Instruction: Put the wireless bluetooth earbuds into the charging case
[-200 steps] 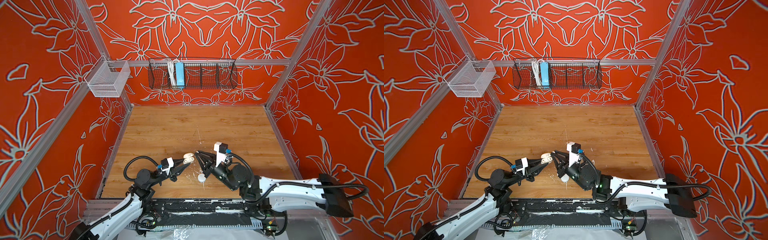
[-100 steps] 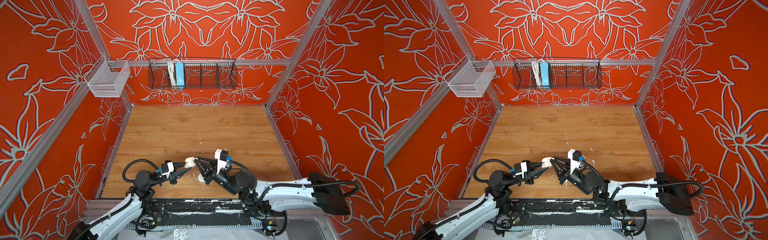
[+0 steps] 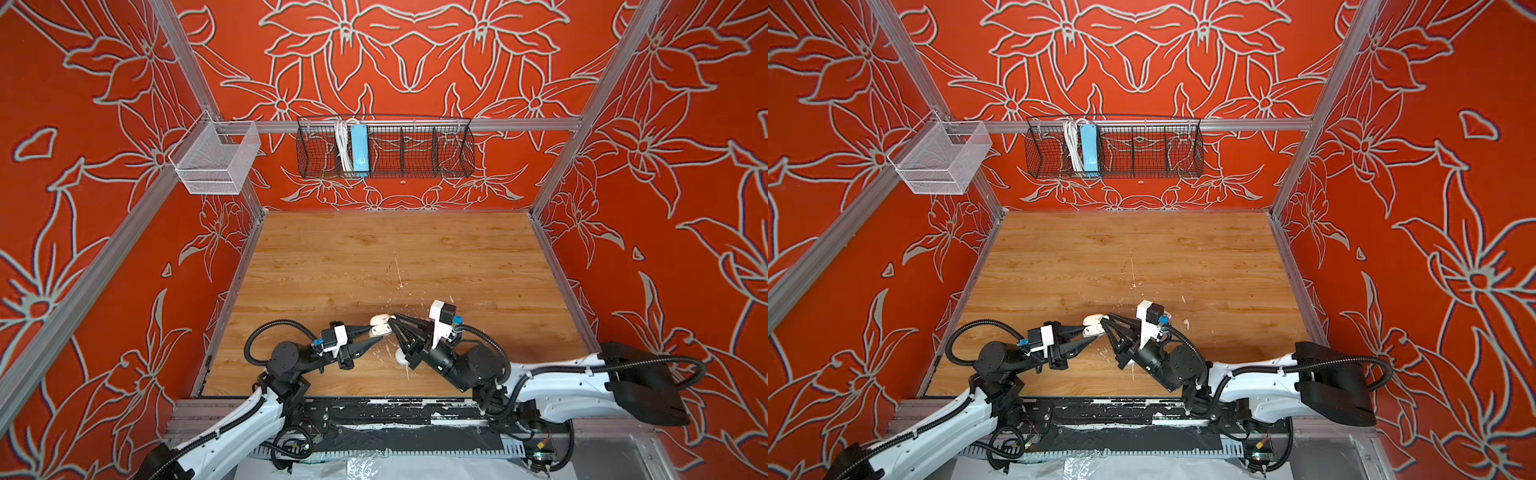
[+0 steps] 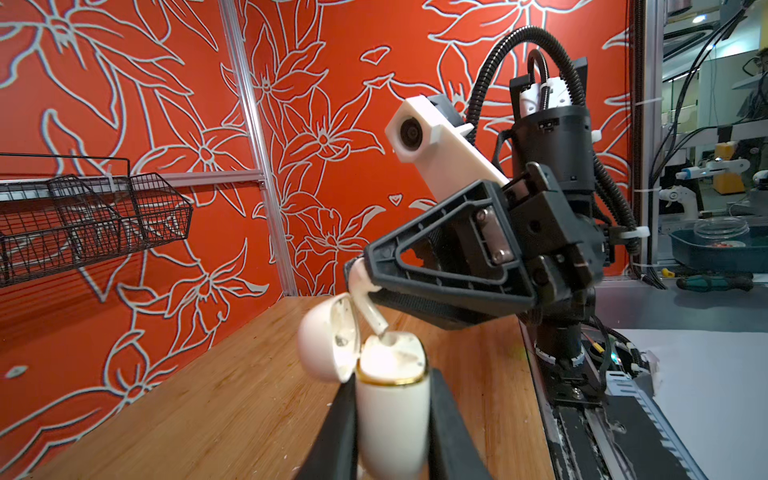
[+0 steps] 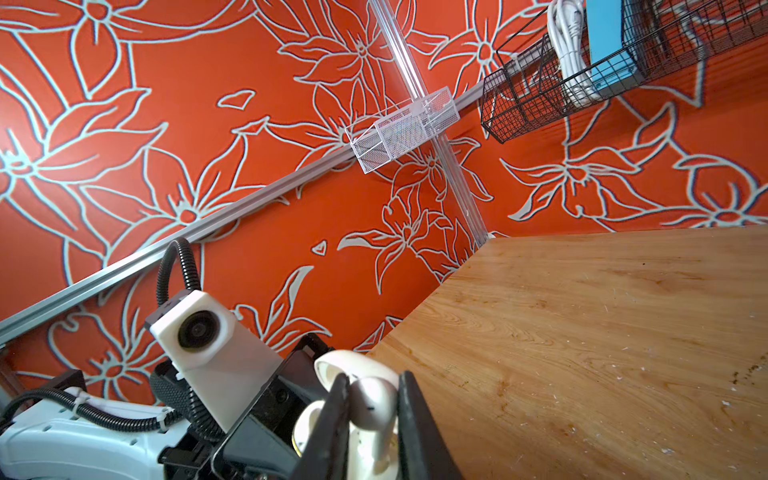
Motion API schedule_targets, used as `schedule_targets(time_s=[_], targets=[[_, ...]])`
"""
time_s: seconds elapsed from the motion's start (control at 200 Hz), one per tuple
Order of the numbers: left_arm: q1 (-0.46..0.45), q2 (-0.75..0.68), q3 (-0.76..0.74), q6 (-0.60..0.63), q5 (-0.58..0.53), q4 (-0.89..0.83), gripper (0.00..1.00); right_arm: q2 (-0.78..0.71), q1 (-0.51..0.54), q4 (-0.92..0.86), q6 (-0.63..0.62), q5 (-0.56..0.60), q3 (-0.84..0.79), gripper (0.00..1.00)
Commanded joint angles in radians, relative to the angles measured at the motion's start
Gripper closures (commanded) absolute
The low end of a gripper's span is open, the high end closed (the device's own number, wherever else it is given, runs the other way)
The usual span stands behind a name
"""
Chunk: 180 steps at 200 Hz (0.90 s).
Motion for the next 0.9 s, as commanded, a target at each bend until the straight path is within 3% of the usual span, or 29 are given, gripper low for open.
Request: schedule_targets(time_s=[0.0, 0.3, 0.896], targets=[[-0.012, -0.027, 0.013, 0.009, -0.013, 0.017, 1.00, 0.011, 0.016, 0.021, -0.009, 0.045, -0.016, 0.92], [-0.015, -0.051, 0.016, 0.010, -0.040, -0.011, 1.00, 0.082, 0.050, 0.016, -0.032, 0.082, 0.030, 0.92], [-0.020, -0.110, 0.011, 0.010, -0.105, -0.060, 1.00, 0.165, 0.122, 0.080, -0.125, 0.278, 0.043, 0.94]])
